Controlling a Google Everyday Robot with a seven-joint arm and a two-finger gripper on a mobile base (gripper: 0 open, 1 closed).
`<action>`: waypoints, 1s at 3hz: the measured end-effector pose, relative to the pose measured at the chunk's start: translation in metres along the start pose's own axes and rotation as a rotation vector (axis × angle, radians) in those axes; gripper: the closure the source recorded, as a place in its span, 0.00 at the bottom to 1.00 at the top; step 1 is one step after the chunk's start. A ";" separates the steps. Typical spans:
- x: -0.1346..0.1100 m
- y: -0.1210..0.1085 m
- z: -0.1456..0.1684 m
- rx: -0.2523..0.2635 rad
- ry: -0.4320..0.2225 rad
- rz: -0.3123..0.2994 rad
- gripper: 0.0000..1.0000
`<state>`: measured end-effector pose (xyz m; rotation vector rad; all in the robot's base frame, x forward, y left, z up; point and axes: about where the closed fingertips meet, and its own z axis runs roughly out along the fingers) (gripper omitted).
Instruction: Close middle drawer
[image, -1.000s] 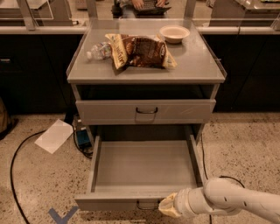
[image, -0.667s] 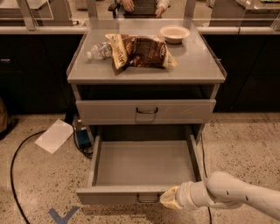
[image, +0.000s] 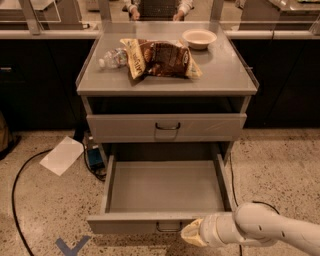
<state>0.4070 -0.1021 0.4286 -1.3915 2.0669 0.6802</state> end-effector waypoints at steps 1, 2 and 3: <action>0.005 0.000 0.012 0.016 -0.023 0.025 1.00; 0.007 -0.016 0.019 0.050 -0.025 0.031 1.00; 0.007 -0.016 0.019 0.050 -0.025 0.031 1.00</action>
Offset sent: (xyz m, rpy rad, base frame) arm 0.0516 -0.0059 -0.0352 -0.0053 -0.0631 -0.1158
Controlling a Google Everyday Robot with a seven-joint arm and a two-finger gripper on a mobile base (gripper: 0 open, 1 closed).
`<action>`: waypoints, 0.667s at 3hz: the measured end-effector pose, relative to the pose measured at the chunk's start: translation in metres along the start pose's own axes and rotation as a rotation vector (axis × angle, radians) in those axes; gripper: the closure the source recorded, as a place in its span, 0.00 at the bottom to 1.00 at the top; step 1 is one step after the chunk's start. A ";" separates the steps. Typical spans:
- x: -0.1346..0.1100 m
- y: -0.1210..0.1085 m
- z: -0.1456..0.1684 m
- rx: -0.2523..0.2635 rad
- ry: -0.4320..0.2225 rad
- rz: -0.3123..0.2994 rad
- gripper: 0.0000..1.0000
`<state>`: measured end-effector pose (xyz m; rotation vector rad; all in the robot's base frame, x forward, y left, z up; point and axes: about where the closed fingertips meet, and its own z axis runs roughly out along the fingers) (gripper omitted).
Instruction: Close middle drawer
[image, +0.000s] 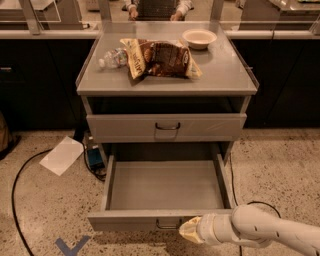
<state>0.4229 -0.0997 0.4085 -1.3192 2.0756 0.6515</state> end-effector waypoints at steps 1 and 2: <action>-0.005 -0.032 -0.002 0.068 0.034 -0.041 1.00; -0.005 -0.032 -0.002 0.068 0.034 -0.041 1.00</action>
Offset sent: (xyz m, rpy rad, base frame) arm 0.0313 -0.0107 0.0024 -0.0618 -0.0556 -0.0151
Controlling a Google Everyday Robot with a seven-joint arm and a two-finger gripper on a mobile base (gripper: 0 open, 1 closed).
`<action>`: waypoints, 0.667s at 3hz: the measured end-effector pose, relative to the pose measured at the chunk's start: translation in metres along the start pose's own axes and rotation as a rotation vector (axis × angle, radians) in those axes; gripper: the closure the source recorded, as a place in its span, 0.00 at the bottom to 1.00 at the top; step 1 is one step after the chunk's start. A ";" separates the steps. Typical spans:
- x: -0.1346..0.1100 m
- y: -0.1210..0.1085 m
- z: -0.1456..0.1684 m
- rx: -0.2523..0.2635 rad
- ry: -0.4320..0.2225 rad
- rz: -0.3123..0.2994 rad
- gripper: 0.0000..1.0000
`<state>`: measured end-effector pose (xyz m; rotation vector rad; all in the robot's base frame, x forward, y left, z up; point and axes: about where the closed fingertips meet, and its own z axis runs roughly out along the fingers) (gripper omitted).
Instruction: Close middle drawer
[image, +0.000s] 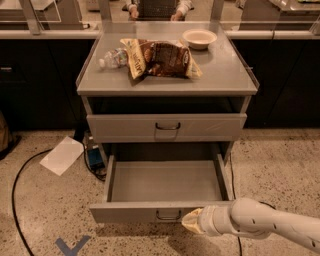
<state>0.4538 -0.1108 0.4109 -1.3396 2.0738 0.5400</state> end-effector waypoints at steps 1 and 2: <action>0.004 -0.017 0.009 0.023 0.001 -0.002 1.00; 0.008 -0.033 0.017 0.040 -0.004 -0.005 1.00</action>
Offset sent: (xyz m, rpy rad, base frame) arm 0.1026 -0.0288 -0.0291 -0.0071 -0.1088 -0.0804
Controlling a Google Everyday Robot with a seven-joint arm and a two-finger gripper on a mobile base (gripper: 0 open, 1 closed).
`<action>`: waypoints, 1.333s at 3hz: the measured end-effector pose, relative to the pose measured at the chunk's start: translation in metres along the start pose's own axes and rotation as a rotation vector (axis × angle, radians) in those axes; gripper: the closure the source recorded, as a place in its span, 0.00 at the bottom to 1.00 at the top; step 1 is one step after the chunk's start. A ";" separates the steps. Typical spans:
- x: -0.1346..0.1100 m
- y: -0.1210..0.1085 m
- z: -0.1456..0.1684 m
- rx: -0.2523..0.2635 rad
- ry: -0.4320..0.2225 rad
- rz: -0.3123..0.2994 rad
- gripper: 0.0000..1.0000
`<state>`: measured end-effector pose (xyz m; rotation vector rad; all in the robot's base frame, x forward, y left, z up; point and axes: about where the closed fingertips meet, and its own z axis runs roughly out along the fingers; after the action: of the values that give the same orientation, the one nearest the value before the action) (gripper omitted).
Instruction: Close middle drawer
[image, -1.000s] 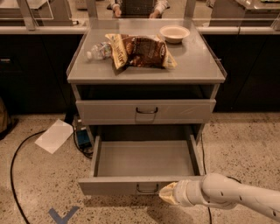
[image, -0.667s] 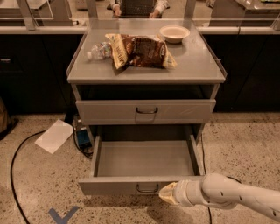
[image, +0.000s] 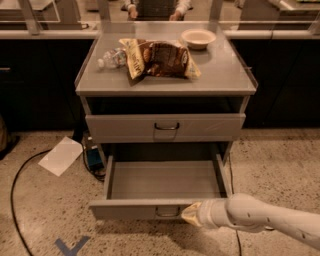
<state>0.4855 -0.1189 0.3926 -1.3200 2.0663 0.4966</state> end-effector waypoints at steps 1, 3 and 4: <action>-0.001 -0.038 0.005 0.055 0.000 -0.011 1.00; -0.006 -0.064 0.013 0.098 -0.005 -0.027 1.00; -0.021 -0.125 0.026 0.180 -0.013 -0.052 1.00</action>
Offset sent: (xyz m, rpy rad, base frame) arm 0.1876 -0.0737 0.0196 -0.1043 -0.2467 -0.1763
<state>0.6126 -0.1422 0.3900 -1.2572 2.0093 0.2884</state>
